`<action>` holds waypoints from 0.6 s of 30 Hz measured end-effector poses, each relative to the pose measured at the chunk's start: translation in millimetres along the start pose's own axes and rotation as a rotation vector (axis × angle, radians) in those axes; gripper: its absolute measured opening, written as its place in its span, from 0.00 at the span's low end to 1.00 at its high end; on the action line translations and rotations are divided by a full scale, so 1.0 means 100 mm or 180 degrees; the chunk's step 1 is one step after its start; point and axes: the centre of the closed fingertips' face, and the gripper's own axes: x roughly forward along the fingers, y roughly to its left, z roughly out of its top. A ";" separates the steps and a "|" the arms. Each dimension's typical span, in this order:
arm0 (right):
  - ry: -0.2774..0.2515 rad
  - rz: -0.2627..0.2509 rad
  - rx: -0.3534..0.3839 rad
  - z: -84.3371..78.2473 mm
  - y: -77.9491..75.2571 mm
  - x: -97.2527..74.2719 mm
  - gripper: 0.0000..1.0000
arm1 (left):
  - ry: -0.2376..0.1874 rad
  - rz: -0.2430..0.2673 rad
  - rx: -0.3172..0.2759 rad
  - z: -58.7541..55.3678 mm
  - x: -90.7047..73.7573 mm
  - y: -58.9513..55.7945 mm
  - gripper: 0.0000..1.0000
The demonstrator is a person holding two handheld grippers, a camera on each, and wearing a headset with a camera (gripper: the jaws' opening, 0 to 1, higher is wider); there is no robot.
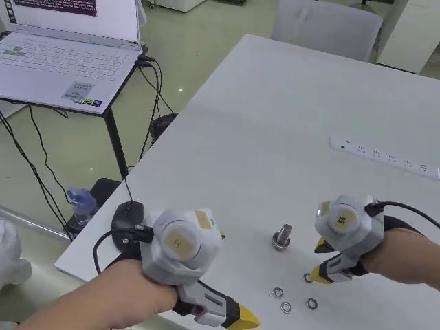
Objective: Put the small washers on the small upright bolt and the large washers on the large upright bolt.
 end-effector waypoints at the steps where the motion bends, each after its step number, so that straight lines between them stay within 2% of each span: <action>1: 0.0014 0.0012 0.0019 -0.02 0.02 0.03 0.33 | 0.0005 -0.0003 0.0004 0.01 0.00 0.00 0.87; 5: 0.0036 0.0024 0.0051 -0.04 0.04 0.14 0.33 | -0.0019 -0.0011 0.0015 0.03 -0.01 0.00 0.87; 12: 0.0107 0.0010 0.0139 -0.13 0.02 0.31 0.31 | 0.0023 -0.0042 0.0022 0.01 -0.01 -0.03 0.86; 18: 0.0105 -0.0022 0.0156 -0.15 0.02 0.32 0.29 | 0.0032 -0.0042 0.0016 -0.02 -0.03 -0.03 0.86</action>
